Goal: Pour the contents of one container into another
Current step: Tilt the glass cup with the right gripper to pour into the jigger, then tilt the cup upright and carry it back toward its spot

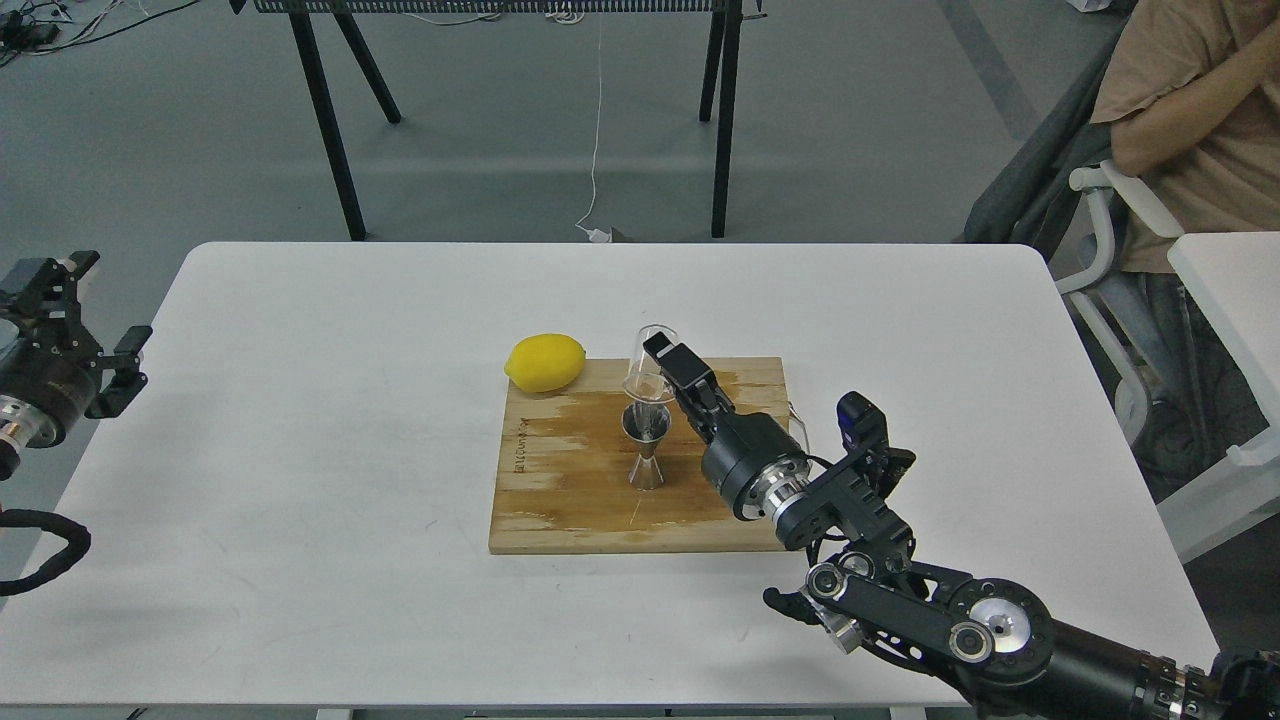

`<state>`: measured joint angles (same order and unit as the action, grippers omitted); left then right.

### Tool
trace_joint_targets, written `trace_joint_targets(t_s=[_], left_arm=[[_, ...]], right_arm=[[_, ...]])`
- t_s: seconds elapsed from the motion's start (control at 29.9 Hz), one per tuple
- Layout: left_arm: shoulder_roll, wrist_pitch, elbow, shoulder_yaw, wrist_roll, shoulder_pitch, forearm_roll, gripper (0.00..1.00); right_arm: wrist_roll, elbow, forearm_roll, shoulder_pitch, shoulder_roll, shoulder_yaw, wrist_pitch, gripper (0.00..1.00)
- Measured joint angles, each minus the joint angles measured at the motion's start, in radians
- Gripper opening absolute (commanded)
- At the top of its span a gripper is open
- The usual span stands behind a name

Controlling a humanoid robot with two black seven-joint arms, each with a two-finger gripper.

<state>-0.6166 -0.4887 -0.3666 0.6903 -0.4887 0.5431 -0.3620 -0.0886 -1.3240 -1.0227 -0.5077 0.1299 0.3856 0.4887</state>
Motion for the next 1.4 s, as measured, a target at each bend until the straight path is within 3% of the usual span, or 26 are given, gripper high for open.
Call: trace_joint_targets(t_s=[1.4], left_arm=[[-0.002, 0.000, 0.000, 0.000, 0.000, 0.000, 0.000, 0.99]], right_arm=[[-0.018, 0.012, 0.005, -0.017, 0.023, -0.042, 0.000, 0.41]])
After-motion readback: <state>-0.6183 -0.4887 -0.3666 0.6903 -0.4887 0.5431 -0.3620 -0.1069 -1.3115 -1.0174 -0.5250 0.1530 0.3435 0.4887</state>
